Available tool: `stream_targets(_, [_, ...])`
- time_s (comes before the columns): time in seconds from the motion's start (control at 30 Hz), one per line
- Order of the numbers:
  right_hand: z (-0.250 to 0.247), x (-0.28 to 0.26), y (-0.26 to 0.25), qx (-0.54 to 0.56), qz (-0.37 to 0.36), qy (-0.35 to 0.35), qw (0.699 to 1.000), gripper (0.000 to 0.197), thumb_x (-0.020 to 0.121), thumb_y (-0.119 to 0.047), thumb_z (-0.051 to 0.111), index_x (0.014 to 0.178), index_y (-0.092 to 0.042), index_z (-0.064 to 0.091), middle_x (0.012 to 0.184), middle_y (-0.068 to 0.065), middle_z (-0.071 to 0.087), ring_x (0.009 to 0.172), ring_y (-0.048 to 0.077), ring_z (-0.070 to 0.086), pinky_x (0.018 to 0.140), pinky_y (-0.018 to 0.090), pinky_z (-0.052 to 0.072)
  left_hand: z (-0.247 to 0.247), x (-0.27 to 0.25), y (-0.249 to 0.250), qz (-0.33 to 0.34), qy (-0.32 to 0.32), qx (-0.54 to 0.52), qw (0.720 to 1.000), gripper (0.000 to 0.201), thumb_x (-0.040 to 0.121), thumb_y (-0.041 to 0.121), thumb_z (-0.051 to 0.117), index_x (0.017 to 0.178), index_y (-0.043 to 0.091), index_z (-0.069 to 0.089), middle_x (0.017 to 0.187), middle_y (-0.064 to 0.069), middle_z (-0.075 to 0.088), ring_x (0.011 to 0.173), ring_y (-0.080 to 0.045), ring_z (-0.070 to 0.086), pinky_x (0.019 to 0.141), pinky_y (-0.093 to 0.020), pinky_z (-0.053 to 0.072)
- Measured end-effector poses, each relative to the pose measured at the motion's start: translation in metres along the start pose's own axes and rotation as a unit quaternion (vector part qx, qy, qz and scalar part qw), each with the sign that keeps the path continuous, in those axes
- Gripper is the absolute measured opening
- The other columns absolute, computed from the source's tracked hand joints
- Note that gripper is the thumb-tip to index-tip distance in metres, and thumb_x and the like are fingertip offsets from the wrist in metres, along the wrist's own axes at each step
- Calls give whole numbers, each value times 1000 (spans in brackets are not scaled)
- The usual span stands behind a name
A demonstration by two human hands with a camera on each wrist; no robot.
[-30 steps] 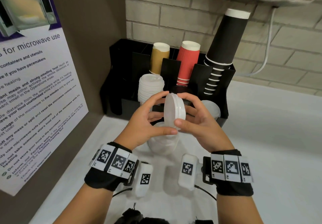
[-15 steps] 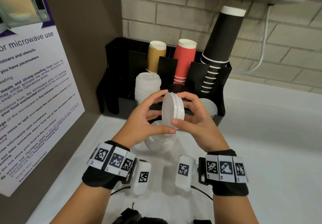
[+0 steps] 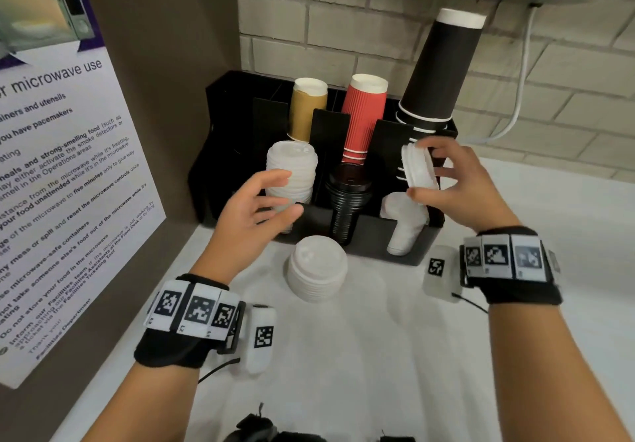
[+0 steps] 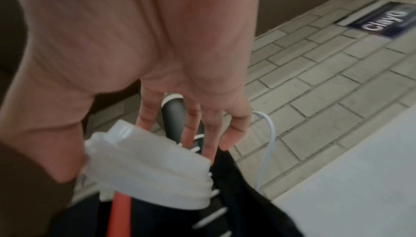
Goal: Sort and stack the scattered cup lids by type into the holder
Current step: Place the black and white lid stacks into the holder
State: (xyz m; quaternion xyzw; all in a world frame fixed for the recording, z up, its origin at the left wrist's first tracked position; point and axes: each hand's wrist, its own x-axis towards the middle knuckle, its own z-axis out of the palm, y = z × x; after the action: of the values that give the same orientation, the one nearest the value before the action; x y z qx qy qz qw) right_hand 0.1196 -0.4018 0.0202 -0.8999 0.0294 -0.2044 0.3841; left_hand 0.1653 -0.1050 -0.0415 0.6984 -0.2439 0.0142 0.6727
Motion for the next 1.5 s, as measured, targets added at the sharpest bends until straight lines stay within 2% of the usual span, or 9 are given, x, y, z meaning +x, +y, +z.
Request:
stream_targets(0.2, [12,16,17,-210,60,-140,966,78,62,-13,79,129,-34,46,126,3,37,118,27,42,100,52,37,-6,-1,-6,-4,21,1,1000,34,80,27,70,111,38,60,120,11,60,99,-11,64,85,-21,50])
stream_targets(0.3, [21,15,20,-279,64,-178,941,80,63,-16,78,132,-34,42,130,2,35,119,27,40,98,48,34,-5,-1,-8,0,16,4,1000,34,87,14,70,110,36,60,119,11,60,101,-12,64,84,-20,49])
stream_targets(0.67, [33,7,31,-368,52,-158,915,72,70,-32,75,134,-32,39,128,3,38,120,26,38,93,45,30,-5,-1,-4,4,20,9,1000,31,89,10,67,110,32,60,117,11,59,96,-7,62,82,-17,49])
stream_targets(0.8, [33,1,22,-419,54,-165,892,72,71,-35,71,135,-35,38,130,0,40,125,25,33,100,53,26,-4,0,-4,9,18,12,1000,32,89,10,67,109,34,60,118,10,59,96,-5,62,82,-15,49])
stream_targets(0.93, [45,-12,-10,-274,-68,-49,958,48,73,-23,69,119,-26,55,119,1,49,114,25,42,93,43,33,-2,0,-6,6,18,6,1000,31,88,12,67,109,34,60,117,11,60,96,-6,64,83,-18,50])
stream_targets(1.0, [62,-16,-30,-142,-114,-116,976,35,76,-16,69,110,-18,60,107,3,53,100,21,52,86,33,42,0,0,-7,2,13,9,1000,31,88,11,67,109,33,60,117,12,60,96,-7,64,84,-21,51])
stream_targets(1.17, [115,-33,-40,-213,-65,-352,909,49,81,-40,69,118,-24,40,108,1,37,87,23,49,77,34,43,-2,-1,-7,8,8,5,1000,33,88,12,68,109,35,60,120,7,60,95,-8,64,84,-24,51])
stream_targets(1.33, [138,-40,-31,-212,-51,-315,924,62,69,-41,78,109,-23,35,107,1,31,83,27,47,74,36,47,-5,-2,-7,-4,12,7,1000,31,80,30,68,109,37,61,120,8,60,98,-9,64,85,-23,51])
stream_targets(1.5, [145,-44,-29,-214,-56,-289,932,67,60,-38,81,106,-24,34,106,1,28,80,26,44,71,37,47,-3,-3,-9,-6,10,5,1000,31,82,25,70,108,38,61,119,10,60,98,-8,64,87,-26,50])
